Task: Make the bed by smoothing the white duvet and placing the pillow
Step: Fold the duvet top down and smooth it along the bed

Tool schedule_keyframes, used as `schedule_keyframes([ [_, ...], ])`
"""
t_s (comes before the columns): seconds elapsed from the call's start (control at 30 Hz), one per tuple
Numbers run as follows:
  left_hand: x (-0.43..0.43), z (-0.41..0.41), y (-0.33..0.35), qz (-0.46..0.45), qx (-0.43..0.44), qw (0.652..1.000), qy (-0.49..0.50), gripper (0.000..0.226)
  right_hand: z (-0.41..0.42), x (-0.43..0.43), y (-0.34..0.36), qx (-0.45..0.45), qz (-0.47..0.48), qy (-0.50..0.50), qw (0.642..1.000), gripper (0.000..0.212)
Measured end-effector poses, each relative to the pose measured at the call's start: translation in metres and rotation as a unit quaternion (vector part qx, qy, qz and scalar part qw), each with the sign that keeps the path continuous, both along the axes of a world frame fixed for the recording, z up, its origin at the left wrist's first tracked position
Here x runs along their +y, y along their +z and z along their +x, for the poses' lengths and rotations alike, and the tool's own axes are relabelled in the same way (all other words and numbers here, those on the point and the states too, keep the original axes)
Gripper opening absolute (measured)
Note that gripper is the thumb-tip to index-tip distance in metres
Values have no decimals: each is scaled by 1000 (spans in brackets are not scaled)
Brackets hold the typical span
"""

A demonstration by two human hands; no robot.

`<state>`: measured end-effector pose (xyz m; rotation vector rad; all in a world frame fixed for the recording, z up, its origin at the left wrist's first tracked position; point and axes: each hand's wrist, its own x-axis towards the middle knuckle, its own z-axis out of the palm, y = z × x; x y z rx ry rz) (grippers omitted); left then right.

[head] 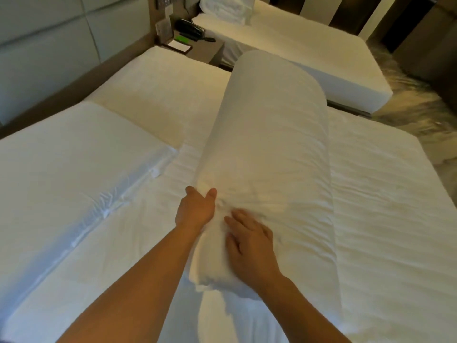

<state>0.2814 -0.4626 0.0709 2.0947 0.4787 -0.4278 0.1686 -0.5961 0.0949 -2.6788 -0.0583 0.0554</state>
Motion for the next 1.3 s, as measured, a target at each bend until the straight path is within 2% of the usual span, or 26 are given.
schedule_keyframes([
  [0.13, -2, 1, -7, 38, -9, 999, 0, 68, 13, -35, 13, -17, -85, -27, 996, 69],
  [0.23, 5, 3, -16, 32, -27, 999, 0, 67, 68, -55, 23, 39, -124, -32, 991, 76],
  [0.33, 11, 14, -25, 15, -58, 998, 11, 67, 144, -62, 30, 52, -172, -31, 983, 72],
  [0.47, 11, 48, -27, -19, -49, 998, -23, 88, 252, -53, 40, 65, -245, 49, 966, 74],
  [0.57, 2, 79, -25, -18, -34, 999, -30, 94, 322, -38, 41, 65, -285, 107, 950, 74],
  [0.73, -5, 92, -26, -12, -13, 999, -27, 94, 397, -14, 35, 89, -386, 213, 893, 80],
  [0.83, -4, 89, -28, -27, -10, 999, -19, 92, 438, -6, 34, 110, -435, 251, 857, 84],
  [0.93, -5, 87, -30, -12, -17, 1000, -19, 93, 478, -14, 35, 118, -452, 258, 846, 81],
  [1.1, -8, 86, -37, 43, 4, 999, -5, 100, 534, -39, 30, 70, -496, 240, 831, 84],
  [1.17, -16, 84, -40, 62, 34, 997, 3, 99, 538, -39, 13, 38, -531, 262, 805, 78],
  [1.23, -26, 80, -42, 65, 38, 997, 4, 90, 535, -43, -5, 35, -554, 282, 782, 86],
  [1.3, -36, 77, -39, 56, 45, 997, -17, 86, 529, -56, -9, 44, -529, 267, 804, 94],
])
